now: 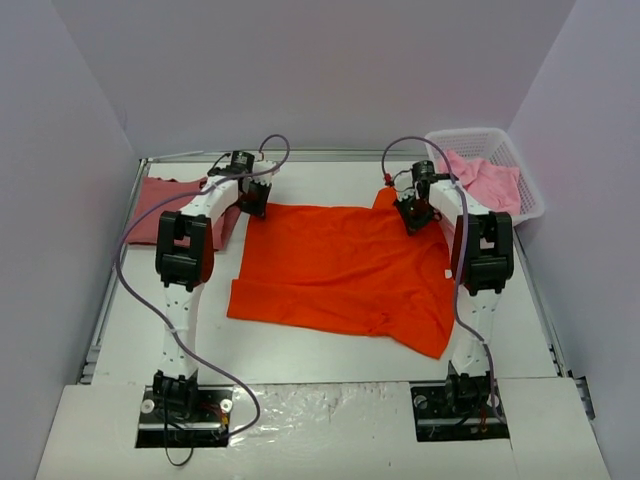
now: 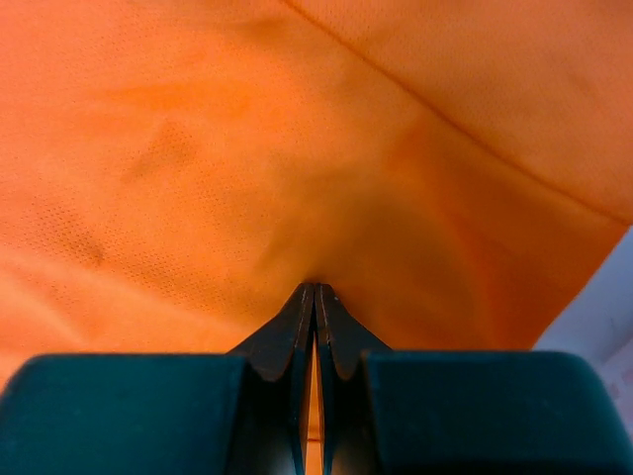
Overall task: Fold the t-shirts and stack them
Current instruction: Flatten out the tshirt
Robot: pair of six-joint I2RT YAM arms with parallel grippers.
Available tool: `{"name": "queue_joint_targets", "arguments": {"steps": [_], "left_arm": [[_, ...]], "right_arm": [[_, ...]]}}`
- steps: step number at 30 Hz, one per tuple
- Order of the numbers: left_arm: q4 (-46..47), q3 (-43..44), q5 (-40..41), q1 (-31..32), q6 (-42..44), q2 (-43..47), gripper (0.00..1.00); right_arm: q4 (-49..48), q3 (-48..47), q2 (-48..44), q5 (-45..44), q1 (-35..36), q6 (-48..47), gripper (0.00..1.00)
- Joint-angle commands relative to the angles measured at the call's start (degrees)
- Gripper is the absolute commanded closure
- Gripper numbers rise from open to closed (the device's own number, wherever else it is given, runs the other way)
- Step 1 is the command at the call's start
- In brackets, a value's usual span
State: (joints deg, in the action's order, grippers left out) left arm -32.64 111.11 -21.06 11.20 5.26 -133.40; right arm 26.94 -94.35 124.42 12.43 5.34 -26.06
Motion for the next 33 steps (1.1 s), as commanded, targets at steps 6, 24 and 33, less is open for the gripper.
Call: {"name": "queue_joint_targets", "arguments": {"steps": [6,24,33], "left_arm": [[-8.9,16.8,7.4,0.4,-2.7,-7.7,0.98],[-8.2,35.1,18.2,0.4,-0.3,-18.2,0.98],[-8.3,37.7,21.1,1.1,2.6,-17.9,0.97]], "right_arm": [[1.1,-9.3,5.8,-1.4,0.5,-0.5,1.0],[1.3,-37.2,25.1,-2.8,0.9,0.9,1.0],[1.2,-31.4,18.2,-1.7,1.2,-0.4,1.0]]}}
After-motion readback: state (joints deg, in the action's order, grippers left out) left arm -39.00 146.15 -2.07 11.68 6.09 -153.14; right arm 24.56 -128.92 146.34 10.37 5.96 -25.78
